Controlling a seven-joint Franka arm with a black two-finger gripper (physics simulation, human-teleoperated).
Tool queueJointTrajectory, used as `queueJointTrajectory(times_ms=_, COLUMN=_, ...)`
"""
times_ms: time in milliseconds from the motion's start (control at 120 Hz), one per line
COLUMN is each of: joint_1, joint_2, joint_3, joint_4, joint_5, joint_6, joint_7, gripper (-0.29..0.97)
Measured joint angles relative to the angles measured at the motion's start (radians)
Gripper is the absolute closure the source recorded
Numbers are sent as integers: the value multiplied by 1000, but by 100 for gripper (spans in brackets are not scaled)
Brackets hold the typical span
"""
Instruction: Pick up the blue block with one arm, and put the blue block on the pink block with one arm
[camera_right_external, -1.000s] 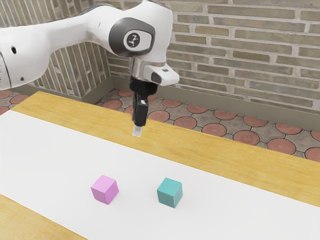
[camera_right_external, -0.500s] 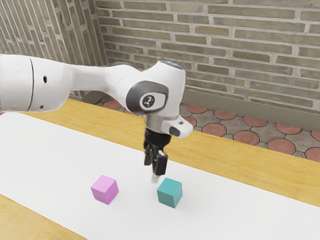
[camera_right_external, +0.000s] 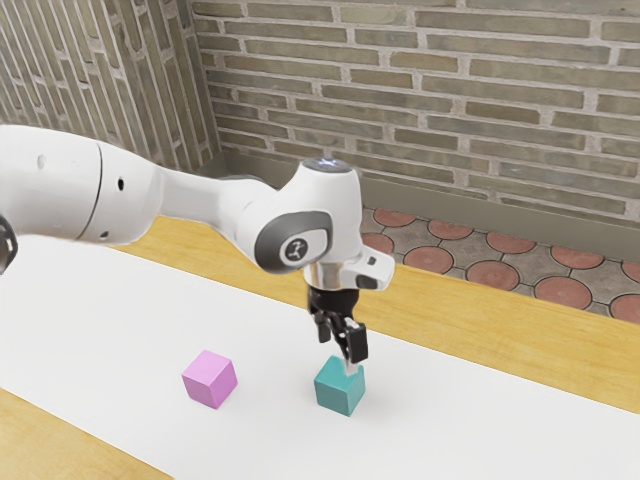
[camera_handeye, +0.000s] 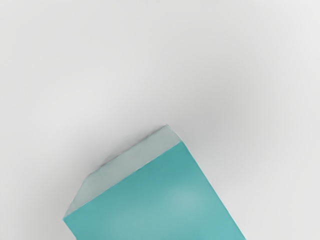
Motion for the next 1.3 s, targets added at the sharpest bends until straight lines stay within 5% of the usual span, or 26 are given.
queueJointTrajectory(times_ms=1300, joint_1=-2, joint_2=132, joint_3=24, joint_4=18, joint_5=-3, joint_6=80, joint_7=-375, gripper=0)
